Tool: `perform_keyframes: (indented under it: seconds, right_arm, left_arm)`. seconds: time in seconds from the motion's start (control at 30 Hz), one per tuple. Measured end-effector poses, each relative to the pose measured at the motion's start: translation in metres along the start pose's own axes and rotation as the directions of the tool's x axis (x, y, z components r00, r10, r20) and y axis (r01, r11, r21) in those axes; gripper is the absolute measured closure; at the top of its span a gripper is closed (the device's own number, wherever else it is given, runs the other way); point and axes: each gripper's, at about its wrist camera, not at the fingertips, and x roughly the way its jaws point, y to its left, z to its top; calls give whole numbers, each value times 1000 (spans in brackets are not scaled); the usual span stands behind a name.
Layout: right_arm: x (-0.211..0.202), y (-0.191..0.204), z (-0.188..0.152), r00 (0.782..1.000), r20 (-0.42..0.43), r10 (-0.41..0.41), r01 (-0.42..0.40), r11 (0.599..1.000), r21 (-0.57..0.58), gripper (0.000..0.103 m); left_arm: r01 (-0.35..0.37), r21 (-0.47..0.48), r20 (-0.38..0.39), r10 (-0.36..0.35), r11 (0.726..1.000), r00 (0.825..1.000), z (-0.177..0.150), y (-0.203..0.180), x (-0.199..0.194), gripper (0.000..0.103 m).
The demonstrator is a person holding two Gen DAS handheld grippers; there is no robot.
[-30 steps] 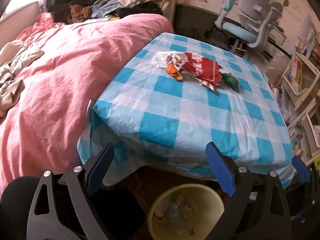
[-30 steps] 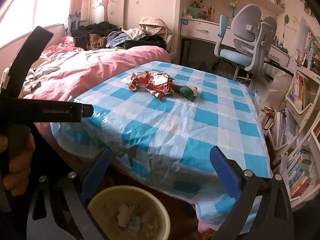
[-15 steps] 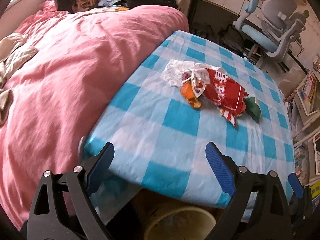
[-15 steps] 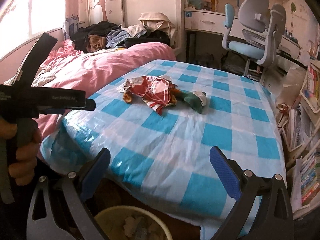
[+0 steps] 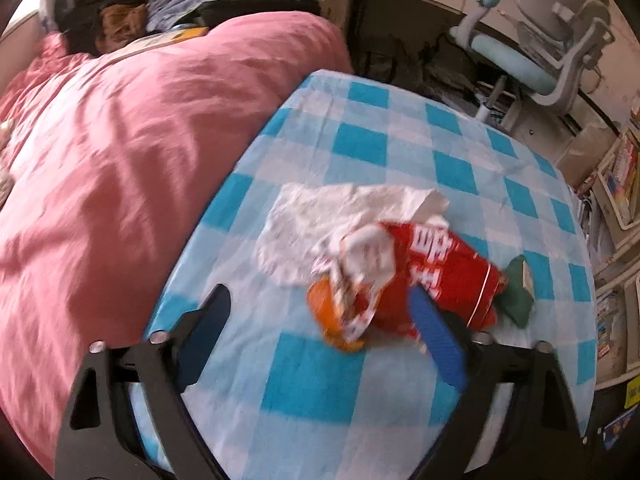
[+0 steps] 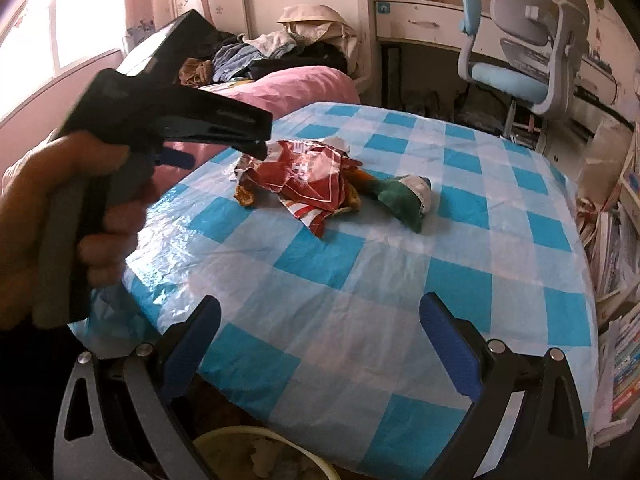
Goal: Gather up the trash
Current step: 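Reach the left tool to the red snack bag on the table, then close the left tool on the red snack bag and lift it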
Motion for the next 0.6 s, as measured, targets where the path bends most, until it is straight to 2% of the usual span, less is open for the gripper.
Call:
perform_keyframes:
  seconds: [0.03,0.1,0.2,0.4,0.5,0.57,0.6]
  right_arm:
    - [-1,0,1,1000,2,3,-3,1000,3,8]
    - [-1,0,2,1000,7,7,-8,1000,6,8]
    - [-2,0,2,1000,12,11,-12,1000,8,8]
    - [-10,-4,-2,1000,26,8,-8,1000,24,8]
    - [-12,-5,-5,1000,24,4,-5,1000,27,8]
    - [-13,-6,-7,1000,24,2,-2,1000,29,8]
    - [-14,-6,-8,1000,25,1,-2,1000,31,8]
  left_arm:
    - [28,29,-21,-28,999,999,3,-6,5,61]
    - [69,54,-50,-66,996,997,2,-11,10,85]
    - [93,83,-43,-90,992,995,-5,-14,-1,90]
    - [176,20,-70,-174,984,982,-36,12,-37,91]
    - [178,43,-130,-171,983,977,-59,16,-43,89]
    - [147,85,-172,-131,985,976,-70,13,-42,76]
    - [122,106,-171,-103,987,980,-74,13,-43,59]
